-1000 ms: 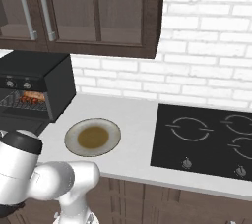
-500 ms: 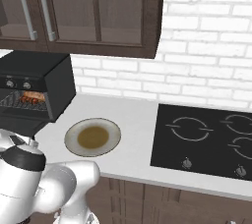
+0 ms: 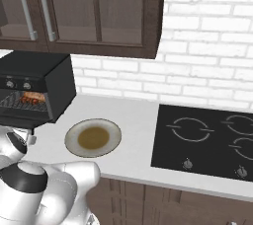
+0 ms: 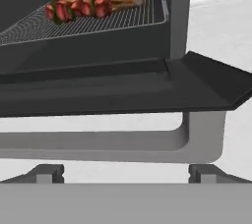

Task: Pick up the kebab skewer and baguette bread, and place them inside the toaster oven. Close the toaster oven door and start by setting the timer.

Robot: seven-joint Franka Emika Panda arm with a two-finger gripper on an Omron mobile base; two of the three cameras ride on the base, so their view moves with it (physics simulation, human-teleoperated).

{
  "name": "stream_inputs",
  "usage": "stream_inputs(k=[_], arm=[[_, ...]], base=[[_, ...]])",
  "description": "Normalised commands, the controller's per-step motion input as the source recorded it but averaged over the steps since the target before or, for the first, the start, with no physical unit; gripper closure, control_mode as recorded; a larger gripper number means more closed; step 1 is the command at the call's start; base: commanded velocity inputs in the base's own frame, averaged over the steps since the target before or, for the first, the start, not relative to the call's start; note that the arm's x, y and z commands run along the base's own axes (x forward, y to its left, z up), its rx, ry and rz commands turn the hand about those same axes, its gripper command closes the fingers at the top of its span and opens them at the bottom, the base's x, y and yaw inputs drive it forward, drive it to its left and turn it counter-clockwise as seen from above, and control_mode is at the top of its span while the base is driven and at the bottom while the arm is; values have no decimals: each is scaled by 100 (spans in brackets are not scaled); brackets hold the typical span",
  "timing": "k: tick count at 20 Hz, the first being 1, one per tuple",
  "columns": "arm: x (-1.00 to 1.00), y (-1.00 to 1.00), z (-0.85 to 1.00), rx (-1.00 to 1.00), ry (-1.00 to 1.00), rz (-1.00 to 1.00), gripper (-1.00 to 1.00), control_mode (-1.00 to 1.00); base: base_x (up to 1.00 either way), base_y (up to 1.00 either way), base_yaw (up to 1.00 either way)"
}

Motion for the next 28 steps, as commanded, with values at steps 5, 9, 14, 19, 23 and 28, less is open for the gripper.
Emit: stream_inputs(k=[5, 9, 14, 19, 23, 28], arm=[[30, 0, 50, 2, -8, 0, -100, -100], [30, 0, 48, 1, -7, 0, -100, -100], [30, 0, 42, 1, -6, 0, -100, -100], [30, 0, 31, 1, -5, 0, -100, -100], [25, 0, 19, 0, -3, 0, -100, -100], [26, 0, 3, 0, 0, 0, -100, -100]], base=[[0, 0, 0], [0, 0, 0], [0, 0, 0], [0, 0, 0], [0, 0, 0], [0, 0, 0]])
